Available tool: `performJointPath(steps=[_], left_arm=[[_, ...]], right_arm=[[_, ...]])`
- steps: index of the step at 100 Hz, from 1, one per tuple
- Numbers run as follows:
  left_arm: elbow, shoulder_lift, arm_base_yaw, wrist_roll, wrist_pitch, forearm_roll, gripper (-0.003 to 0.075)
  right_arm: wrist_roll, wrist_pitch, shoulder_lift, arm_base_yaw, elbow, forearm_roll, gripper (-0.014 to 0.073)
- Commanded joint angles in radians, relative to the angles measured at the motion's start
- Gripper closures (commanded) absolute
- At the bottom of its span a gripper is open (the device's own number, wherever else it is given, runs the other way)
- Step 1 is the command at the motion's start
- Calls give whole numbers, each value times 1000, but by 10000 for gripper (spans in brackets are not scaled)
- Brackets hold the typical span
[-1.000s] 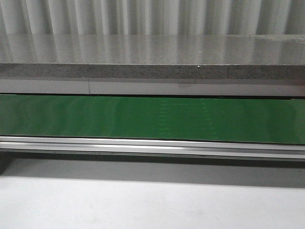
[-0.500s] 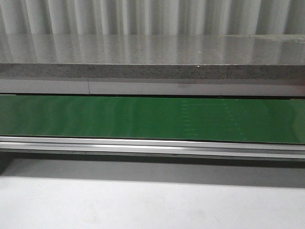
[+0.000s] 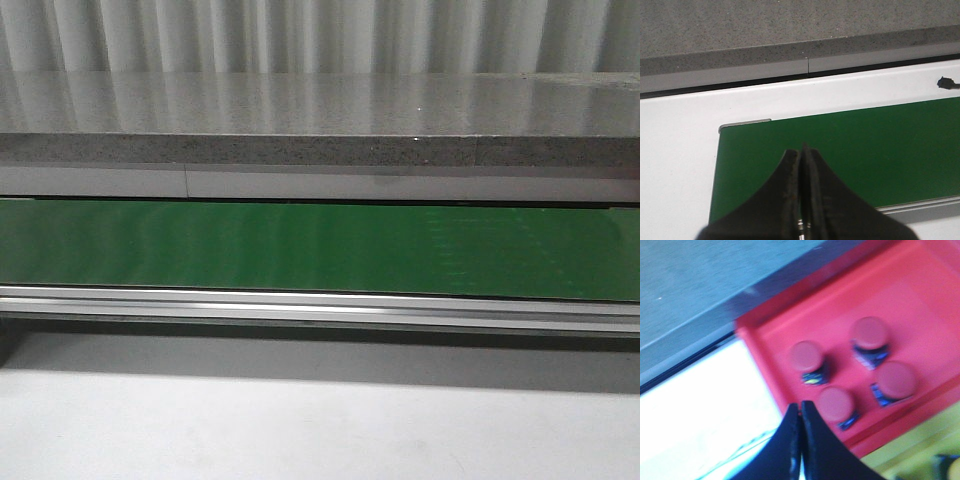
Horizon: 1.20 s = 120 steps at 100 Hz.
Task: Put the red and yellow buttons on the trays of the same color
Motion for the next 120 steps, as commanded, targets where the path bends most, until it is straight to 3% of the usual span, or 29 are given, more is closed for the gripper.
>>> performJointPath(steps=[1, 37, 38, 68, 120], left_arm=[[-25, -1, -8, -1, -76, -15, 741], [-25, -1, -8, -1, -76, -15, 741], [-25, -1, -8, -1, -76, -15, 741], [-25, -1, -8, -1, -76, -15, 741], [-25, -1, -8, -1, -76, -15, 741]], right_arm=[[-4, -28, -101, 61, 13, 8, 659], [-74, -77, -300, 312, 133, 8, 659], [-240, -265, -579, 378, 371, -7, 659], [-240, -413, -816, 380, 596, -8, 659], [-239, -414, -1283, 380, 861, -7, 659]])
